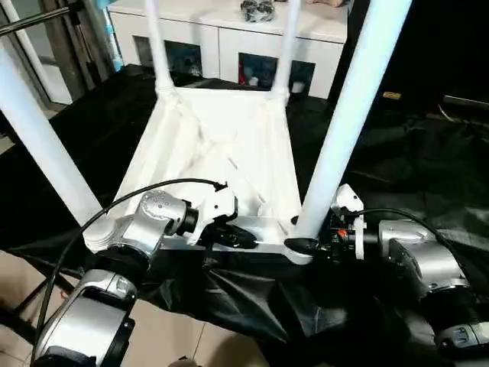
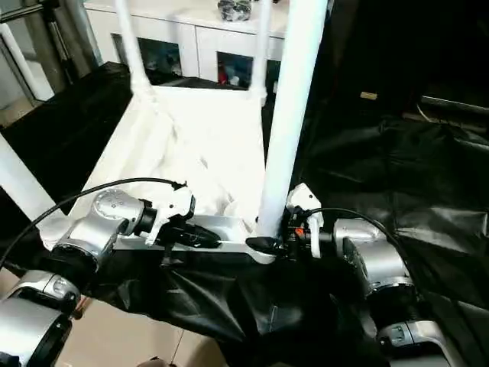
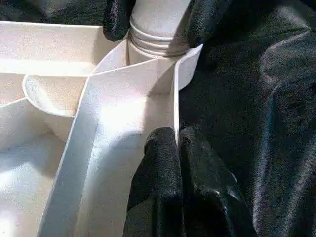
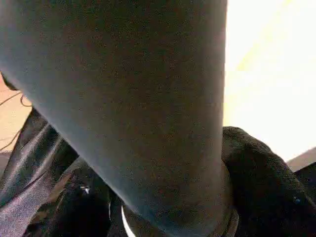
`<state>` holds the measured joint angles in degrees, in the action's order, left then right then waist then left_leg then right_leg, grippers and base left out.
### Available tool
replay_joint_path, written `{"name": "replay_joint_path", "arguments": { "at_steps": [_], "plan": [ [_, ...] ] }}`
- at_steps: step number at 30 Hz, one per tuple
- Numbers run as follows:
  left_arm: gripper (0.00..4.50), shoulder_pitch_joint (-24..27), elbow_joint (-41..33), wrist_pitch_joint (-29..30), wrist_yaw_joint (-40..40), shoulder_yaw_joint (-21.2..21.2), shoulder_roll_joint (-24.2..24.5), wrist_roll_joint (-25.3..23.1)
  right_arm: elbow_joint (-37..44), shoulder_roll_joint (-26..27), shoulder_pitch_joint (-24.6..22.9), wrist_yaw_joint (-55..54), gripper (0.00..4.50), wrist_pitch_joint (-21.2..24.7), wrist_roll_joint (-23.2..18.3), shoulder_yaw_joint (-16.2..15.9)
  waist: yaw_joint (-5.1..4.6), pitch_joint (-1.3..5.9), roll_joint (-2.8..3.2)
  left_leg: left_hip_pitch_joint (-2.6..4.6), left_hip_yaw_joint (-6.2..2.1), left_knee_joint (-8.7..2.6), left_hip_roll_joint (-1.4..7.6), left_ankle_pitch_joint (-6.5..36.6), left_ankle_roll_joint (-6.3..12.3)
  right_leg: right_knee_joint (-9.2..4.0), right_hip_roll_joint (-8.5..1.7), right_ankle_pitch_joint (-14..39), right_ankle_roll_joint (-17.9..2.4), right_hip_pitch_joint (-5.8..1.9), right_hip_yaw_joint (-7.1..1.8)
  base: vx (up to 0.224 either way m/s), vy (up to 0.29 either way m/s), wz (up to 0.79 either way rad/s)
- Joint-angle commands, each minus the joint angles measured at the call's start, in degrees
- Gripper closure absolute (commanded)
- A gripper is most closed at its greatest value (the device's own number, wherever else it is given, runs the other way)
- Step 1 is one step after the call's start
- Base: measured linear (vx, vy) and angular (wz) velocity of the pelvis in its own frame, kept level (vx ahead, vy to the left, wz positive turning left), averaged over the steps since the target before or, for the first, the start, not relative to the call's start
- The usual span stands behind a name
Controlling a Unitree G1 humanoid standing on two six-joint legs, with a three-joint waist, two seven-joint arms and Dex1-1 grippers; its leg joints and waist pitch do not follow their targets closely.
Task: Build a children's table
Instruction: Rotate leg to tighten
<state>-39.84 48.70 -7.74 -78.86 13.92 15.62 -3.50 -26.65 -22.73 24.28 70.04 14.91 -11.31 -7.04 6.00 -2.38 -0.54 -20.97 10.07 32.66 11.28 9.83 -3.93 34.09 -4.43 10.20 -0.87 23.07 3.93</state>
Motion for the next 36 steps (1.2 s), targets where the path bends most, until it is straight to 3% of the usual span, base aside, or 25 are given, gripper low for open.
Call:
{"name": "replay_joint_path", "arguments": {
  "at_steps": [1,5,9,12,15,16,18,21,23,24,25,29,34,36],
  "plan": [
    [4.5,-1.4,0.1,-0.5,0.9,0.6,-1.1,0.3,2.2,1.7,-0.7,3.0,1.72,1.0,-0.7,-3.6,0.0,3.44,-0.45,0.47,-0.03,-3.15,2.17,9.6,4.07,-3.4,-3.84,7.5,-13.6,-3.2,-2.4,0.0,0.0,0.0],
    [4.5,-1.3,0.3,-0.2,3.8,0.0,-1.4,0.0,2.3,2.8,-1.1,1.1,1.83,1.3,-1.0,-2.8,0.12,3.33,-0.4,0.55,-0.03,-3.22,2.17,10.6,3.74,-3.7,-3.92,10.1,-13.0,-3.14,-2.37,0.0,0.0,0.0],
    [4.5,-1.5,-0.3,2.3,11.1,-1.5,-2.8,-0.4,-1.0,7.4,-0.5,-10.1,1.84,-0.3,0.9,-0.5,-0.12,3.08,-0.34,0.79,-0.21,-3.65,2.18,13.6,1.89,-4.27,-4.04,15.9,-11.4,-2.78,-2.37,0.0,0.0,0.0],
    [4.5,-1.1,-1.4,4.2,14.9,-1.8,-4.2,-1.0,-4.9,10.7,0.7,-18.5,1.85,-1.5,2.5,1.1,-1.2,2.79,-0.38,0.73,-0.63,-4.05,1.89,16.6,-0.02,-5.0,-4.21,23.1,-9.3,-2.69,-2.25,0.0,0.0,0.0],
    [4.5,-0.4,-3.1,7.0,19.2,-1.7,-6.3,-1.7,-8.5,14.7,2.0,-27.1,1.88,-1.0,3.3,2.7,-1.85,2.62,-0.12,1.05,-0.67,-4.16,1.89,18.3,-0.27,-5.44,-4.12,25.3,-8.4,-2.28,-2.44,0.0,0.0,0.0],
    [4.5,-0.2,-3.5,7.6,20.2,-1.7,-6.8,-1.8,-9.3,15.7,2.3,-29.3,1.92,-0.8,3.5,3.1,-2.23,2.64,-0.3,1.04,-0.78,-4.22,1.81,18.9,-0.48,-5.46,-4.03,25.9,-8.3,-2.37,-2.34,0.0,0.0,0.0],
    [4.5,0.1,-4.6,9.7,24.0,-1.7,-8.9,-2.1,-12.1,19.0,3.7,-37.2,1.92,-1.5,4.5,4.9,-2.77,2.67,-0.25,1.09,-0.72,-4.14,1.73,19.1,-0.44,-5.6,-4.0,25.8,-8.3,-2.23,-2.41,0.0,0.0,0.0],
    [4.5,0.6,-5.5,10.8,25.3,-1.3,-10.5,-2.1,-13.0,20.6,4.0,-39.4,1.92,-2.5,5.0,5.0,-2.96,2.79,-0.31,1.04,-0.67,-4.09,1.67,18.7,-0.11,-5.58,-3.88,24.8,-8.4,-2.29,-2.43,0.0,0.0,0.0],
    [4.5,1.2,-6.7,11.5,25.1,-0.6,-11.9,-1.8,-13.1,21.8,4.1,-39.1,1.92,-4.7,4.8,4.5,-2.92,2.9,-0.11,0.88,-0.61,-4.11,1.82,17.8,0.39,-5.25,-3.83,21.4,-9.2,-2.4,-2.56,0.0,0.0,0.0],
    [4.5,1.2,-6.8,11.5,25.0,-0.5,-11.9,-1.8,-13.1,21.7,4.2,-39.0,1.57,-5.0,4.9,4.6,-2.88,2.95,-0.1,0.9,-0.57,-4.09,1.8,17.6,0.53,-5.19,-3.75,20.3,-9.5,-2.42,-2.55,0.0,0.0,0.0],
    [4.5,1.2,-6.7,11.4,24.7,-0.4,-11.7,-1.9,-12.8,21.2,4.3,-37.9,1.23,-4.9,4.5,4.8,-2.9,2.97,-0.08,0.84,-0.5,-4.07,1.75,17.2,0.81,-5.01,-3.63,18.6,-9.9,-2.5,-2.59,0.0,0.0,0.0],
    [4.5,1.0,-6.4,10.6,23.9,-0.4,-11.0,-2.1,-11.9,20.1,4.3,-35.8,1.0,-5.0,4.6,4.3,-2.79,2.95,-0.06,0.79,-0.42,-4.06,1.68,16.6,1.24,-4.98,-3.7,17.8,-10.2,-2.67,-2.62,0.0,0.0,0.0],
    [4.5,0.9,-6.4,8.8,18.3,0.0,-8.0,-1.1,-8.0,14.1,3.5,-23.4,1.0,-6.8,3.0,2.3,-2.62,3.05,-0.13,0.77,-0.36,-3.89,1.67,16.5,2.12,-5.02,-3.64,16.9,-10.4,-2.95,-2.59,0.0,0.0,0.0],
    [4.5,0.8,-6.2,7.8,15.7,0.2,-6.7,-0.7,-6.1,11.7,2.9,-17.6,1.0,-6.4,1.7,1.5,-2.42,3.19,-0.07,0.62,-0.3,-3.75,1.79,14.5,3.21,-4.57,-3.6,13.0,-11.3,-3.06,-2.67,0.0,0.0,0.0]
  ]
}}
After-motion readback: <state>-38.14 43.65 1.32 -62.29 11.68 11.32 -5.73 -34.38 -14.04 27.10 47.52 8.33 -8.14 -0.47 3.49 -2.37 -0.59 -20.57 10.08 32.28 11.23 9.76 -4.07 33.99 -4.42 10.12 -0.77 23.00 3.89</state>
